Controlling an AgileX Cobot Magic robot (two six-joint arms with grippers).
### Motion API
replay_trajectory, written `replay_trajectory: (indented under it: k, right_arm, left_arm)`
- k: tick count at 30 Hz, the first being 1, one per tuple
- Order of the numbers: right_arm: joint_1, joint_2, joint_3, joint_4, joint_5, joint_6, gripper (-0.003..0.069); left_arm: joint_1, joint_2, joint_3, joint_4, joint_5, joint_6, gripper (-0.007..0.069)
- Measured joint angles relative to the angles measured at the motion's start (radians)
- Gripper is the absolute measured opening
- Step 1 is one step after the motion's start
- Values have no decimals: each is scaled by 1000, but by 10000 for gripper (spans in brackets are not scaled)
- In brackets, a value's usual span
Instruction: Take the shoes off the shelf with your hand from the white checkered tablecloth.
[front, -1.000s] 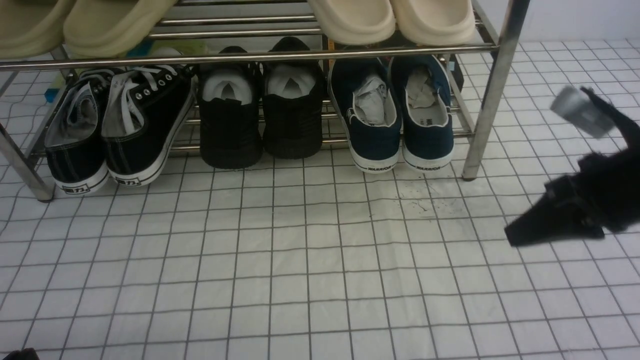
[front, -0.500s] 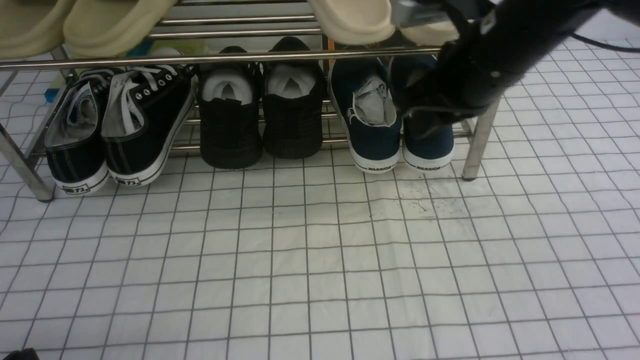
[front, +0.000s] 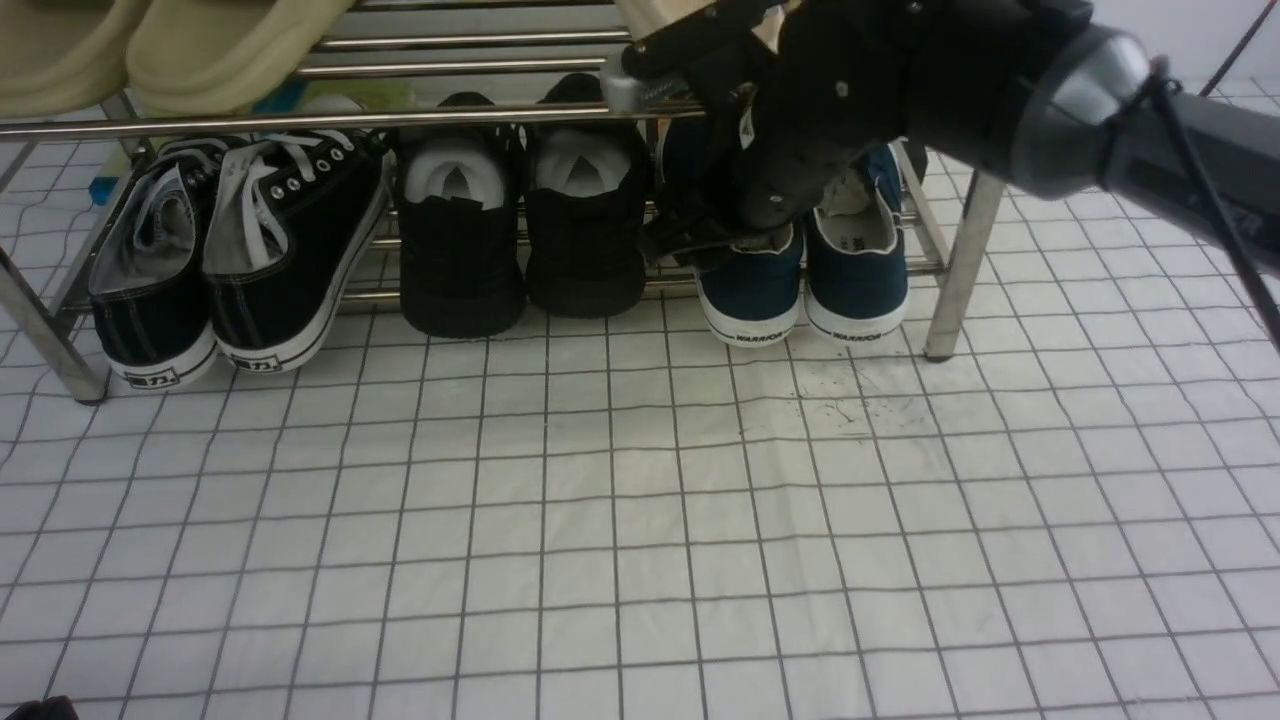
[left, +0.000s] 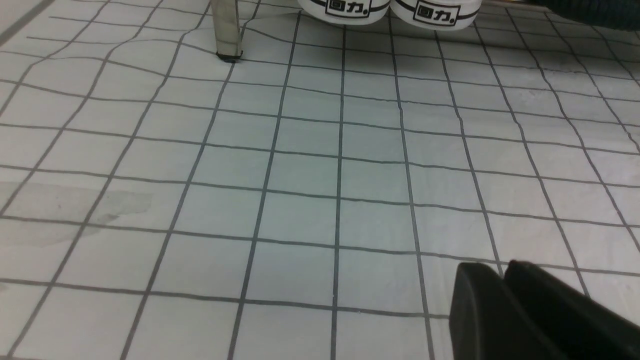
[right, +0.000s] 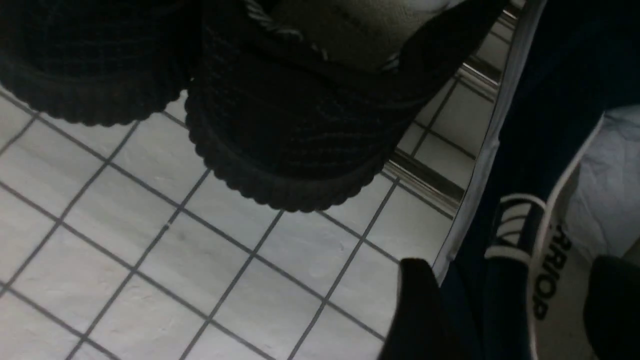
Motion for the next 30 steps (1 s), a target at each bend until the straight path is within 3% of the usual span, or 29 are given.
replay_trajectory:
  k: [4,6,13,30]
  right_arm:
    - [0,28,0,-22,-19,1,428]
    - [0,46,0,-27,-29,1,383]
    - [-2,57,0,-45,-29,4,39]
    - [84,-165,1,25,404,4,38]
  left_arm:
    - [0,0,0,0,0,0,92]
    - [0,0,0,0,0,0,92]
    - [0,0,0,0,0,0,92]
    - [0,0,0,1,0,0,92]
